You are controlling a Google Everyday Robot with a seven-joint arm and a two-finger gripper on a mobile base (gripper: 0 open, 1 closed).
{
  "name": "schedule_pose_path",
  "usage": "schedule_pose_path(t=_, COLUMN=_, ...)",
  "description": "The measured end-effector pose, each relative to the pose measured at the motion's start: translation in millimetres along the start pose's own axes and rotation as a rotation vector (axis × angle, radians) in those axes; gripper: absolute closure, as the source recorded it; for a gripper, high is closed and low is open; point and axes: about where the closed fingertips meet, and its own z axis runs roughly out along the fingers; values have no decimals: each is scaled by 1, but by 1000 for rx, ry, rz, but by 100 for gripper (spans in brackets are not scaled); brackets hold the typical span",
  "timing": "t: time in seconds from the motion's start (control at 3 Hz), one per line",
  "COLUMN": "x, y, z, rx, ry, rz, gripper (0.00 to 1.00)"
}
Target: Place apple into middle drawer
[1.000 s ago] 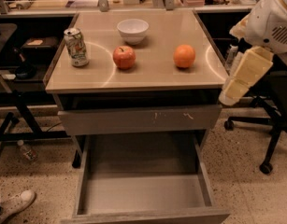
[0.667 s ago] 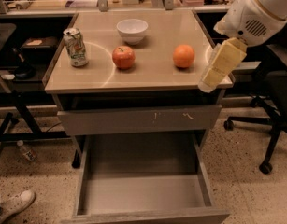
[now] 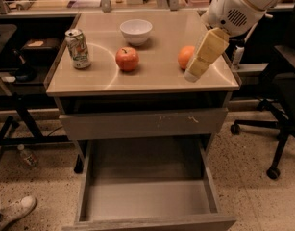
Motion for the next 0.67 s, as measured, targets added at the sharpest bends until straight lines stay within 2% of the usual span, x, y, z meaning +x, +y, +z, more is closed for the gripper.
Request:
schedule_pose_path(t=0.33, x=-1, y=0, z=0, rx=1, ry=-1, rz=0, gripper=0)
schedule_pose_path(t=0.67, x=-13, y=-12, z=21, rx=24, ry=-36, rz=18, gripper=0)
